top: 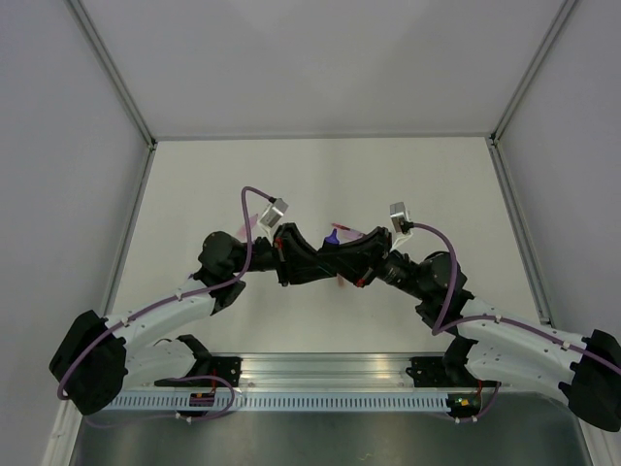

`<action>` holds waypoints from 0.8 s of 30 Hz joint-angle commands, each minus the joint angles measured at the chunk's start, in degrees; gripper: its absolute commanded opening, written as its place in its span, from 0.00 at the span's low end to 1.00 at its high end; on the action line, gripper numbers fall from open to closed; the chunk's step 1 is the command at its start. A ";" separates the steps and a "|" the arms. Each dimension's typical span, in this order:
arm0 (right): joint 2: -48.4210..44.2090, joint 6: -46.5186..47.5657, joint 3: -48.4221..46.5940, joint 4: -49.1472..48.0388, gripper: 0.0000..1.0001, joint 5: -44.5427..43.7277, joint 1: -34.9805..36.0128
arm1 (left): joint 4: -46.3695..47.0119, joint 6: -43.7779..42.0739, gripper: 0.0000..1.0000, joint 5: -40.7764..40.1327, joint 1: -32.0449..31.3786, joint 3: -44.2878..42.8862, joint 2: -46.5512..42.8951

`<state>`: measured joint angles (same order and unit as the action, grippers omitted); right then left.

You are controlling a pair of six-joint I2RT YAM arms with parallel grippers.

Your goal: Insert the pens into the pen caps

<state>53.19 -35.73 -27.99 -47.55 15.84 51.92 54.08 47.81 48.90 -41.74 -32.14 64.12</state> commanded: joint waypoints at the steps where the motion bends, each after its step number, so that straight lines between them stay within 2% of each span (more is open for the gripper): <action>1: -0.80 1.53 -1.63 1.73 0.00 1.66 0.28 | -0.54 -0.68 0.39 -0.20 -0.28 -1.43 -0.83; 2: -1.33 1.62 -2.76 4.89 0.00 -1.56 0.29 | -5.17 -1.83 0.53 -1.26 -0.28 -1.69 -1.62; 3: -2.64 1.88 -4.34 9.36 0.00 -3.95 0.20 | -7.83 -3.24 0.63 -2.92 -0.19 -1.78 -2.15; 4: -3.35 3.37 -8.53 18.72 0.00 -6.41 0.20 | -10.03 -5.51 0.75 -5.72 -0.28 -2.13 -2.59; 6: -4.58 5.13 -13.12 27.55 0.00 -13.53 0.20 | -13.89 -7.89 0.83 -7.06 -0.28 -1.96 -3.82; 7: -4.50 7.05 -18.28 36.39 0.00 -15.46 0.11 | -15.14 -8.52 0.86 -8.20 -0.28 -1.87 -4.26; 9: -3.19 8.47 -23.14 44.08 0.00 -21.77 0.11 | -20.73 -9.14 0.89 -10.66 -0.19 -1.61 -5.75; 10: -2.57 9.87 -27.08 50.82 0.00 -23.20 0.11 | -23.30 -9.49 0.91 -13.98 -0.19 -1.78 -6.37; 12: -1.08 11.11 -30.35 56.05 0.00 -26.62 0.11 | -28.13 -9.58 0.91 -18.21 -0.10 -2.13 -8.21; 13: -0.72 11.55 -30.46 59.90 0.00 -28.30 0.11 | -33.73 -9.67 0.91 -23.19 -0.01 -2.40 -8.91; 15: -0.72 12.17 -28.28 61.61 0.00 -33.29 0.11 | -40.43 -9.41 0.92 -30.06 0.25 -4.41 -10.23; 16: -0.89 12.34 -26.78 61.35 0.00 -34.37 0.02 | -48.55 -8.36 0.93 -38.45 0.34 -5.38 -11.28; 18: -1.94 12.43 -21.88 59.34 0.00 -34.82 -0.15 | -57.12 -3.90 0.95 -45.09 2.35 -9.14 -11.30; 19: -2.30 12.26 -20.02 56.19 0.00 -33.86 -0.15 | -65.51 -1.87 0.95 -48.61 4.01 -10.65 -10.34; 21: -3.00 11.03 -16.07 52.67 0.00 -32.37 -0.15 | -72.95 3.57 0.94 -51.18 10.60 -14.42 -9.10; 24: -1.69 9.54 -15.52 49.93 0.00 -27.28 -0.15 | -82.89 9.29 0.91 -51.10 22.28 -16.80 -6.73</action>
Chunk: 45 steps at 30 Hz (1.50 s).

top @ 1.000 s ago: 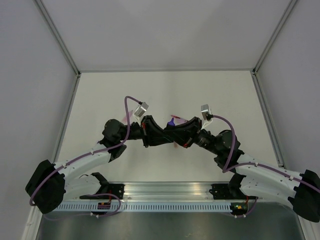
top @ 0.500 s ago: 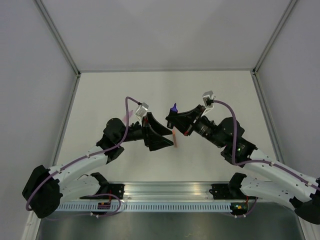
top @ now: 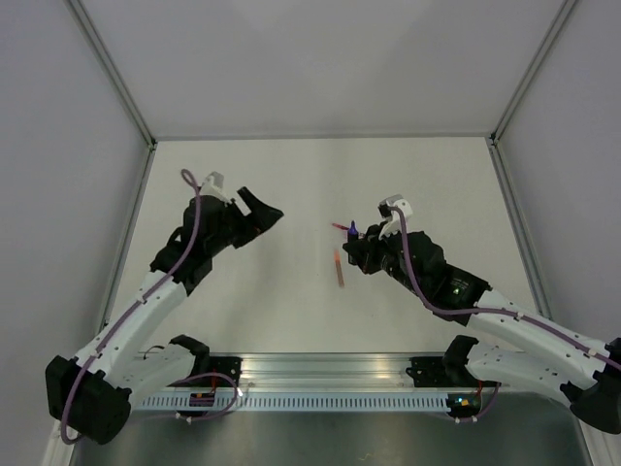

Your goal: Insert the pens into the pen caps

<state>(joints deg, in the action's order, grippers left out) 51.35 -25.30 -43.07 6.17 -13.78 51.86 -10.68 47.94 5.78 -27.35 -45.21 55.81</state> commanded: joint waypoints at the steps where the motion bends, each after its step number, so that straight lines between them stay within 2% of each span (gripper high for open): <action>1: 0.50 -0.98 -0.26 -4.15 0.00 3.66 -0.09 | -20.59 10.93 0.90 -9.89 10.71 -4.27 2.02; 2: 0.85 -0.98 -0.17 -4.15 0.00 4.72 -0.09 | -26.01 12.51 0.89 -11.65 14.83 -4.88 3.15; 7: -0.37 -0.28 1.23 -3.72 0.00 1.75 -0.09 | -39.49 22.62 0.87 -25.35 23.99 -9.71 7.02; 9: -1.34 -0.19 1.93 -4.15 0.00 0.43 -0.09 | -42.57 23.86 0.87 -24.42 26.99 -10.51 9.74; 10: -1.60 -0.36 2.11 -4.15 0.00 0.33 -0.09 | -43.45 24.30 0.86 -22.50 30.74 -10.51 10.80; 13: -1.78 -0.54 1.67 -3.71 0.00 0.51 -0.09 | -44.34 23.25 0.83 -19.84 34.11 -10.51 15.80; 21: -3.19 -0.80 2.20 -3.89 0.00 1.21 0.00 | -46.89 23.16 0.77 -23.71 34.91 -11.65 26.36; 33: -2.93 -0.72 2.11 -3.89 0.00 1.48 -0.09 | -40.04 20.35 0.75 -21.69 35.62 -10.25 36.38; 45: -2.75 -0.89 2.02 -3.89 0.00 1.56 -0.09 | -35.56 20.70 0.68 -22.39 36.67 -6.56 39.72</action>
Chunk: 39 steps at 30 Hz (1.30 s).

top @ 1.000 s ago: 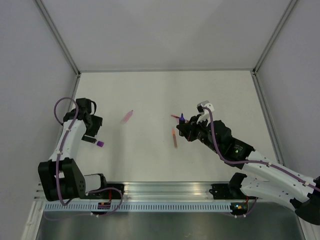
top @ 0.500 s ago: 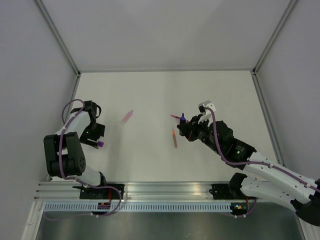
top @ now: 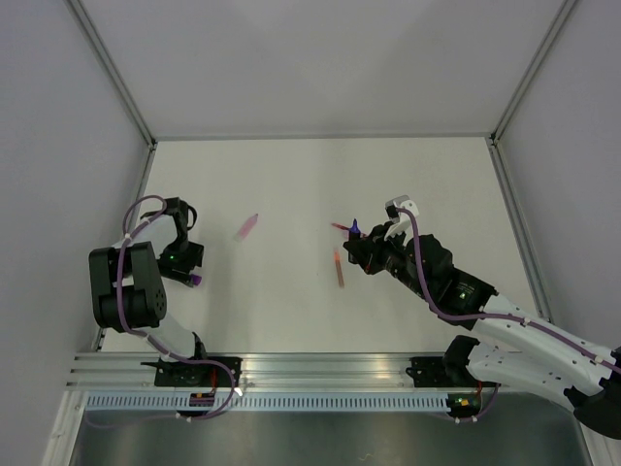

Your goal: Insert the pens into the pen caps

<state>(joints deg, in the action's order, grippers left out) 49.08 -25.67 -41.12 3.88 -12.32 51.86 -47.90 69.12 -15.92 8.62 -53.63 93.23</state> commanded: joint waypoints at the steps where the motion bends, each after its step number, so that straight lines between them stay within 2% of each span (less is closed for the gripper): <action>1: -0.48 -0.52 0.17 -1.59 0.00 0.19 -0.09 | 2.37 -0.65 0.68 -0.78 0.69 2.21 2.39; 7: -0.56 -0.52 0.08 -1.59 0.00 0.27 -0.09 | 3.25 -0.65 0.62 -1.30 0.96 3.35 3.45; 13: -0.39 -0.61 0.08 -1.59 0.00 0.36 -0.09 | 4.30 -1.44 0.45 -1.40 0.87 4.32 3.10; 14: -0.39 -0.61 0.17 -1.59 0.00 0.36 -0.09 | 4.65 -2.40 0.42 -1.04 0.87 4.58 3.01; 15: -0.39 -0.70 0.08 -1.59 0.00 0.28 -0.09 | 5.79 -3.02 0.32 0.00 0.96 4.76 2.84; 17: -0.21 -0.78 0.17 -1.59 0.00 0.10 0.00 | 6.50 -4.78 0.20 1.41 0.87 5.02 2.66; 18: -0.13 -0.70 0.17 -1.68 0.00 0.10 -0.09 | 6.76 -5.48 0.10 2.99 0.96 5.02 2.57; 20: 0.31 -0.61 0.17 -2.12 0.00 0.10 -0.09 | 7.91 -7.33 0.02 4.14 0.87 5.20 2.13; 25: 4.44 -0.78 0.52 -4.57 0.00 2.81 -0.09 | 13.96 -12.25 0.02 10.55 0.35 7.65 -0.76; 28: 8.04 -0.70 1.13 -9.14 0.00 10.01 -0.09 | 18.97 -15.85 0.02 15.64 -2.20 9.06 -4.27; 30: 11.02 -0.78 1.13 -11.78 0.00 15.55 -0.09 | 22.06 -17.97 0.02 18.29 -4.57 9.42 -8.14; 33: 13.75 0.62 -0.09 -12.23 0.00 21.08 -0.09 | 26.09 -19.02 0.02 18.91 -13.15 9.68 -15.84; 35: 14.20 1.59 0.69 -14.58 0.00 22.94 -0.09 | 29.51 -19.99 0.02 19.87 -16.25 10.47 -20.44; 39: 17.09 2.03 1.57 -17.41 0.00 25.85 -0.18 | 44.85 -22.36 0.02 30.85 -20.83 14.50 -31.16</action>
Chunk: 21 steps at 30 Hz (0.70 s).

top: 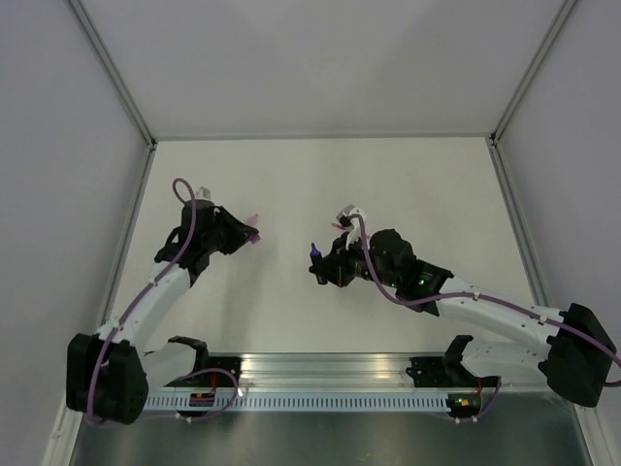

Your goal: Insert the pens into the pen caps

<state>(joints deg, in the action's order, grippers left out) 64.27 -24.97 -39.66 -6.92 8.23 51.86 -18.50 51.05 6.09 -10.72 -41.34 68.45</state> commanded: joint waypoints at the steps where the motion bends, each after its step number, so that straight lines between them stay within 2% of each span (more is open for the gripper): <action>1: 2.87 1.24 -0.15 -6.79 0.00 6.52 -0.09 | 17.69 -4.46 0.02 9.64 -3.50 4.23 -10.22; 4: 5.86 0.10 -0.33 -8.90 0.00 8.38 -0.09 | 23.31 -5.95 0.02 9.56 -7.89 6.70 -15.25; 8: 8.50 -0.69 -0.42 -10.74 0.00 9.44 -0.09 | 29.22 -6.40 0.02 11.84 -11.77 9.44 -17.20; 14: 10.00 -1.57 -0.33 -11.80 0.00 10.14 0.00 | 31.68 -8.86 0.02 11.67 -16.17 9.09 -18.26; 21: 10.17 -2.27 -0.33 -11.80 0.00 9.97 0.00 | 31.34 -7.55 0.02 9.56 -19.07 9.09 -18.35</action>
<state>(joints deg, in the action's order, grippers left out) 74.26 -26.59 -39.66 -15.51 17.21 51.88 10.02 44.84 16.19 -28.95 -32.18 50.17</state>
